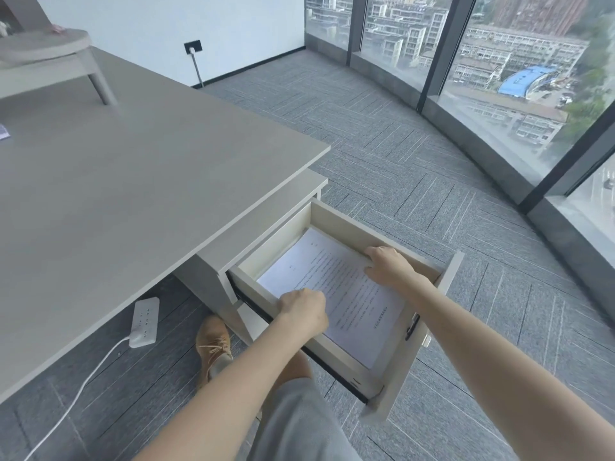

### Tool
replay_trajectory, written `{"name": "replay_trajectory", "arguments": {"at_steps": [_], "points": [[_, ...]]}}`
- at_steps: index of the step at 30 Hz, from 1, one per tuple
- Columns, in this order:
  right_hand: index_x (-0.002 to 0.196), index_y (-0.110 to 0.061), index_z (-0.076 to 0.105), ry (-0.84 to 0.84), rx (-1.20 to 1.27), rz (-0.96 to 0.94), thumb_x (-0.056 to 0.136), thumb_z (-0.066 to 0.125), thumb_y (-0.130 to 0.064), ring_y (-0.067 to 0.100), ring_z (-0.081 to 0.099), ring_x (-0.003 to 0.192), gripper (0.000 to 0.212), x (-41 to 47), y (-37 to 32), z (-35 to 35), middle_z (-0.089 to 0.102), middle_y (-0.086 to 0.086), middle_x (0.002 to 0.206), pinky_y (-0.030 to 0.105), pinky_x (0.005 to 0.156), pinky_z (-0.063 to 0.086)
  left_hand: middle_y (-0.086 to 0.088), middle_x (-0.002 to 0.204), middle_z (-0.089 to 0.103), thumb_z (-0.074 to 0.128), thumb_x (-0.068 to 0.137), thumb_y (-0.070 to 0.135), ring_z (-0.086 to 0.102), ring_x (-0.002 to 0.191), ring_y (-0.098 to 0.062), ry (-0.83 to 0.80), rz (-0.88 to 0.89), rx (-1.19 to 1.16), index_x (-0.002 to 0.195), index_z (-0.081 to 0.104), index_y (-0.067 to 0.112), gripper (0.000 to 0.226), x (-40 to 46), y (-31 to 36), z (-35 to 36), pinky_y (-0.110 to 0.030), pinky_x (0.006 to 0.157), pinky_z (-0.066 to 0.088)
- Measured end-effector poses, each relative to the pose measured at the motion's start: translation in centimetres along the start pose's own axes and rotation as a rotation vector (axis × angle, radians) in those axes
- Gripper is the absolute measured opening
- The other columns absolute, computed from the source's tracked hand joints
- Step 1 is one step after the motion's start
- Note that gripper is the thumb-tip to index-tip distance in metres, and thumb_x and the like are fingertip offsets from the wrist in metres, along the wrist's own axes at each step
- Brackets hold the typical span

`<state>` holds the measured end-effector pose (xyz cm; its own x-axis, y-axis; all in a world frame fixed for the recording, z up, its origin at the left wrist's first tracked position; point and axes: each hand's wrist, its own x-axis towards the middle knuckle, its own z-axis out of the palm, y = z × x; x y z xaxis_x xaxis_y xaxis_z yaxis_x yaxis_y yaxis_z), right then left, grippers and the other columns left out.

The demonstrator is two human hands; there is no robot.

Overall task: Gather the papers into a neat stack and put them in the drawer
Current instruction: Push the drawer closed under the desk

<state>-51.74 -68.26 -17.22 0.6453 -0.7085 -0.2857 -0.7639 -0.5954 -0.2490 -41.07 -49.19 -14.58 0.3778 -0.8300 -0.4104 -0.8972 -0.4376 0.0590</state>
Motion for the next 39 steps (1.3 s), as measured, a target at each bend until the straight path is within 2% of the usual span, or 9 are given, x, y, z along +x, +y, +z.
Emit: {"name": "replay_trajectory", "arguments": {"at_steps": [4, 7, 9, 15, 18, 21, 26, 35, 39], "points": [[0.088, -0.007, 0.047, 0.035, 0.052, 0.018, 0.089, 0.055, -0.017, 0.031, 0.057, 0.094, 0.013, -2.9, 0.2, -1.3, 0.054, 0.008, 0.094, 0.038, 0.073, 0.049, -0.012, 0.095, 0.069, 0.044, 0.095, 0.017, 0.065, 0.086, -0.032, 0.181, 0.018, -0.048, 0.096, 0.062, 0.007, 0.020, -1.0, -1.4, -3.0, -0.034, 0.066, 0.045], [0.122, -0.008, 0.061, 0.110, 0.121, 0.002, 0.091, 0.052, -0.016, 0.035, 0.061, 0.110, 0.033, -5.8, 0.7, -2.5, 0.063, 0.012, 0.120, 0.045, 0.090, 0.053, -0.015, 0.104, 0.070, 0.043, 0.095, 0.018, 0.064, 0.096, -0.035, 0.366, 0.020, -0.110, 0.107, 0.064, 0.006, 0.027, -1.1, -2.9, -6.4, -0.035, 0.075, 0.048], [0.137, -0.015, 0.058, 0.183, 0.142, 0.014, 0.094, 0.052, -0.012, 0.034, 0.058, 0.120, 0.044, -7.9, 1.0, -3.1, 0.058, 0.009, 0.134, 0.043, 0.098, 0.048, -0.016, 0.109, 0.071, 0.045, 0.093, 0.017, 0.064, 0.099, -0.036, 0.470, 0.044, -0.153, 0.113, 0.065, 0.009, 0.029, -1.1, -4.1, -8.8, -0.036, 0.079, 0.049], [0.147, -0.017, 0.048, 0.368, 0.253, 0.115, 0.085, 0.058, -0.005, 0.030, 0.042, 0.137, 0.064, -14.5, 3.4, -3.0, 0.043, 0.010, 0.150, 0.045, 0.112, 0.033, -0.019, 0.121, 0.064, 0.057, 0.090, 0.018, 0.060, 0.109, -0.039, 0.660, 0.083, -0.102, 0.126, 0.062, 0.009, 0.038, -0.2, -7.7, -13.7, -0.042, 0.093, 0.047], [0.152, -0.018, 0.038, 0.317, 0.441, 0.189, 0.082, 0.063, -0.017, 0.032, 0.043, 0.136, 0.074, -17.0, 4.8, -2.1, 0.037, 0.013, 0.152, 0.050, 0.113, 0.036, -0.022, 0.136, 0.054, 0.062, 0.088, 0.024, 0.051, 0.126, -0.039, 0.584, -0.016, -0.060, 0.138, 0.050, 0.008, 0.053, 0.6, -9.8, -14.4, -0.042, 0.104, 0.040], [0.160, -0.018, 0.018, 0.141, 0.651, 0.214, 0.082, 0.068, -0.020, 0.029, 0.045, 0.133, 0.093, -18.5, 5.8, -1.1, 0.029, 0.013, 0.159, 0.049, 0.112, 0.039, -0.021, 0.159, 0.028, 0.064, 0.089, 0.031, 0.025, 0.148, -0.036, 0.364, -0.096, -0.080, 0.153, 0.029, 0.012, 0.075, 1.3, -12.6, -13.3, -0.042, 0.118, 0.025], [0.161, -0.017, -0.009, -0.095, 0.940, 0.132, 0.081, 0.080, -0.011, 0.022, 0.033, 0.150, 0.120, -18.9, 5.9, -0.3, 0.016, 0.001, 0.169, 0.042, 0.116, 0.034, -0.005, 0.168, 0.002, 0.062, 0.089, 0.037, 0.003, 0.153, -0.032, 0.316, -0.050, 0.072, 0.158, 0.004, 0.031, 0.090, 0.6, -15.5, -11.4, -0.047, 0.122, 0.009], [0.158, -0.019, -0.023, -0.182, 0.902, 0.070, 0.081, 0.083, -0.022, 0.027, 0.037, 0.147, 0.132, -16.1, 2.6, -0.7, 0.007, 0.001, 0.170, 0.044, 0.120, 0.031, 0.002, 0.168, 0.000, 0.056, 0.090, 0.048, 0.002, 0.154, -0.029, 0.374, -0.030, 0.157, 0.156, -0.001, 0.040, 0.088, 0.2, -15.9, -11.1, -0.045, 0.121, 0.006], [0.157, -0.021, -0.026, -0.185, 0.945, 0.048, 0.081, 0.083, -0.022, 0.021, 0.056, 0.131, 0.132, -13.9, 0.2, -0.6, 0.014, 0.006, 0.169, 0.036, 0.112, 0.041, 0.001, 0.168, -0.001, 0.055, 0.089, 0.048, 0.002, 0.154, -0.029, 0.392, -0.021, 0.158, 0.157, -0.001, 0.038, 0.088, -0.2, -15.8, -11.2, -0.045, 0.121, 0.005]]}}
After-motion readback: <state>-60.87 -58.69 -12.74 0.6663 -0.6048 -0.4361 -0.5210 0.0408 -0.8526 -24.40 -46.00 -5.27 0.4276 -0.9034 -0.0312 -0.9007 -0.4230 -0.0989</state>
